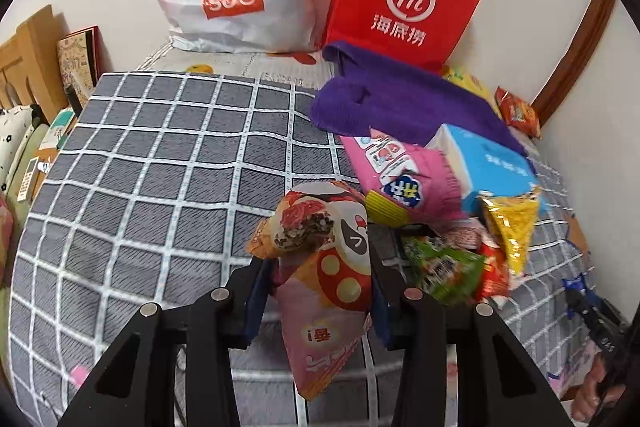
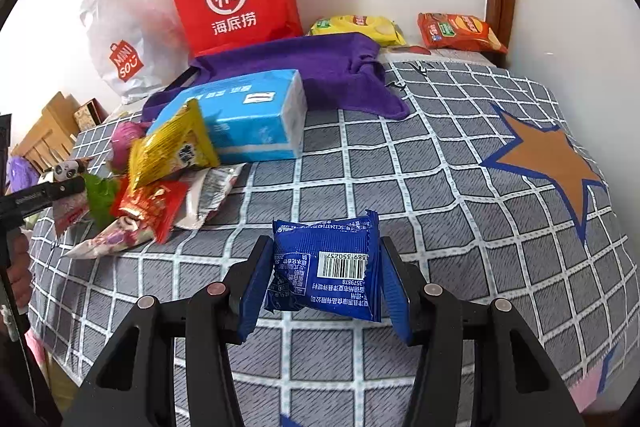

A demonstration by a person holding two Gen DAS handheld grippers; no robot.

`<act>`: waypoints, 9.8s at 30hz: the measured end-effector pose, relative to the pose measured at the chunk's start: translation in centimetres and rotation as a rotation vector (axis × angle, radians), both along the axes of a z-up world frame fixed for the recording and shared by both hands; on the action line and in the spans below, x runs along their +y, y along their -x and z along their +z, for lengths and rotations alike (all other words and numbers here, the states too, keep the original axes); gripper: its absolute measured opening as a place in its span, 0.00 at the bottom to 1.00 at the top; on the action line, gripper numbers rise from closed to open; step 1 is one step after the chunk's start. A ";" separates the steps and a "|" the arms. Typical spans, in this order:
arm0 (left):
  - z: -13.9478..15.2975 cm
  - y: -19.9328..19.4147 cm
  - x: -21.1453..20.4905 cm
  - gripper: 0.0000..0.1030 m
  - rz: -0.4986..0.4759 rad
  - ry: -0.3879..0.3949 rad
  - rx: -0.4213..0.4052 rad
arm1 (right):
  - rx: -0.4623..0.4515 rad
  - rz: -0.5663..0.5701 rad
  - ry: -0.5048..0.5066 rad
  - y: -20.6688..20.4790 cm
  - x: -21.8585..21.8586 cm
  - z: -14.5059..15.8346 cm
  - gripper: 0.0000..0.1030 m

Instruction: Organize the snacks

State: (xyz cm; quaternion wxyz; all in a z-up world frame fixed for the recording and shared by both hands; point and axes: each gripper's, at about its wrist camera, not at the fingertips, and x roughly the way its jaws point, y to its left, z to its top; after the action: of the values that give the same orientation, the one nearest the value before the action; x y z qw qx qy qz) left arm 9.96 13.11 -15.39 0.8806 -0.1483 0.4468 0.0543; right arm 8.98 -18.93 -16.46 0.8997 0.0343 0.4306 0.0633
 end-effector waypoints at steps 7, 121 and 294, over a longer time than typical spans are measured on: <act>2.0 2.3 -1.5 0.39 -0.040 0.059 -0.030 | 0.012 0.011 -0.027 0.5 0.9 1.3 0.50; 0.4 -28.7 -5.9 0.40 -0.240 0.034 0.079 | 0.130 0.107 0.112 -32.2 4.9 0.0 0.53; -0.7 -0.3 -0.3 0.62 -0.144 0.162 0.026 | 0.139 0.045 -0.045 -2.0 3.8 -1.9 0.67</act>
State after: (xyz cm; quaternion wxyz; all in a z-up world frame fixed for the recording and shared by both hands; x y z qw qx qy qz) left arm 10.21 12.82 -16.12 0.8615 -0.1859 0.4705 -0.0435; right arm 11.02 -15.10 -18.33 0.8649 0.0488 0.4913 0.0908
